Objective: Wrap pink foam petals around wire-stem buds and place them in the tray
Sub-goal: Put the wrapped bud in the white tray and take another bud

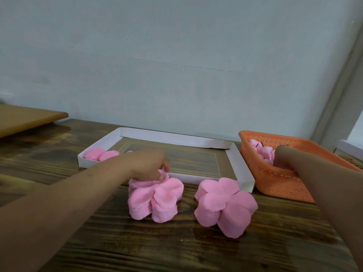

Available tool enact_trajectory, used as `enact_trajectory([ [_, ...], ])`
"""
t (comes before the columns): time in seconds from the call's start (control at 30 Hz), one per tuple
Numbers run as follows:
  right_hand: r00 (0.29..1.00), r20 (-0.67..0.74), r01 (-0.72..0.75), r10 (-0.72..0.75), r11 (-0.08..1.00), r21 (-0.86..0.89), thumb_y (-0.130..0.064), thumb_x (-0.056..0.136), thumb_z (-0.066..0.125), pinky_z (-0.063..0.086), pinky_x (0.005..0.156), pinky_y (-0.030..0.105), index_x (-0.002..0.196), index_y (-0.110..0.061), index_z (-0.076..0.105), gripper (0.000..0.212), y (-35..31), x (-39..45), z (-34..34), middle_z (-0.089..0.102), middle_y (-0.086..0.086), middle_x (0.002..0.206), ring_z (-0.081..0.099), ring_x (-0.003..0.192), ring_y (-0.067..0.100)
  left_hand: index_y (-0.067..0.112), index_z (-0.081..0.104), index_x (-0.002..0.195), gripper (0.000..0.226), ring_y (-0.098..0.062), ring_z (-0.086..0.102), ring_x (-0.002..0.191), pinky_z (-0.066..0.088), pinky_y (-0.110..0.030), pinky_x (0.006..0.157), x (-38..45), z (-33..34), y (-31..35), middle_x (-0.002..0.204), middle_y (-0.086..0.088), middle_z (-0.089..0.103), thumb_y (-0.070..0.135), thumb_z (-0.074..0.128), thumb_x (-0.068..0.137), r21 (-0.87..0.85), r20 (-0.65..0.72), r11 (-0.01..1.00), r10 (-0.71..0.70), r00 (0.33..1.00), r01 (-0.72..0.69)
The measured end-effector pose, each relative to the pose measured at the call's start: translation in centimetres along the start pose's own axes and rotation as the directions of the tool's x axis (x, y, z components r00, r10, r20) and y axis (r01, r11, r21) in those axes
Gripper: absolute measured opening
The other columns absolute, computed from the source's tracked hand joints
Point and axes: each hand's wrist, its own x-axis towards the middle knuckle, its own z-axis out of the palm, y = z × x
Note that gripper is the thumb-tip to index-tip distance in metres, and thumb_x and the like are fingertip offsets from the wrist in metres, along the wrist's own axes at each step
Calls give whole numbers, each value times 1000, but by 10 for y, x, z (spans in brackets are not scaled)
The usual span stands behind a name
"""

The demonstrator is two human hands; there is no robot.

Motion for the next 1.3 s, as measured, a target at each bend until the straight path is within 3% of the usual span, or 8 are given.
enact_trajectory([
  [0.2, 1000, 6, -7, 7, 1000, -27, -42, 88, 49, 42, 101, 41, 96, -29, 46, 15, 0, 5, 3, 48, 8, 100, 50, 115, 33, 22, 62, 93, 12, -17, 55, 90, 46, -30, 76, 1, 1, 1, 102, 1, 64, 16, 56, 85, 43, -84, 999, 9, 996, -6],
  [0.43, 997, 16, -77, 77, 996, 36, -43, 81, 53, 45, 97, 41, 110, -17, 57, 40, 3, 10, 2, 49, 7, 90, 53, 108, 31, 23, 68, 103, 22, -13, 53, 87, 45, -28, 75, 2, 4, -1, 103, 4, 65, 17, 58, 85, 36, -152, 999, -5, 988, 11],
  [0.53, 993, 1, -118, 118, 989, 85, -44, 77, 57, 47, 95, 40, 85, -15, 51, 30, 3, 15, 3, 49, 5, 81, 56, 104, 29, 24, 65, 84, 13, -16, 54, 81, 44, -29, 68, 1, 3, -1, 87, 4, 63, 13, 59, 80, 34, -171, 999, -3, 985, 9],
  [0.73, 991, -12, -130, 133, 981, 144, -42, 76, 57, 52, 86, 37, 66, -22, 45, 25, 2, 8, 1, 56, 3, 77, 58, 79, 22, 20, 67, 96, 17, -15, 50, 79, 33, -25, 62, 0, 4, 1, 85, 6, 56, 16, 56, 84, 42, -198, 998, -37, 980, 46],
  [0.87, 996, -7, -84, 85, 993, 83, -40, 82, 51, 50, 90, 37, 72, -21, 46, 22, 0, 1, 0, 53, 1, 79, 56, 87, 23, 19, 68, 99, 17, -14, 56, 82, 38, -21, 57, -1, 0, 2, 88, 3, 61, 23, 65, 83, -115, -117, 978, -185, 976, 172],
  [1.03, 996, 32, -82, 81, 996, 37, -39, 94, 46, 42, 97, 33, 129, -16, 49, 42, -5, -4, -4, 52, 11, 123, 50, 112, 26, 19, 57, 70, 13, -15, 45, 65, 33, -24, 56, -4, 2, 3, 69, 2, 54, 15, 64, 80, -181, -40, 967, -188, 981, 178],
  [1.2, 991, 44, -131, 124, 959, 251, -35, 94, 44, 48, 66, 15, 90, -9, 62, 32, -4, -14, -11, 63, 5, 68, 57, 76, 23, 20, 53, 71, 14, -13, 45, 63, 32, -25, 56, -10, -5, 7, 69, 5, 54, 15, 60, 81, -463, -265, 880, -247, 932, 102],
  [1.3, 968, -131, -164, 215, 934, 318, -26, 91, 53, 47, 68, 27, 89, -7, 63, 21, 3, -17, -18, 56, 8, 75, 57, 78, 26, 15, 54, 75, 10, -16, 48, 62, 37, -26, 59, -13, -12, 12, 71, -2, 54, 12, 56, 85, -745, -252, 667, -298, 921, 12],
])
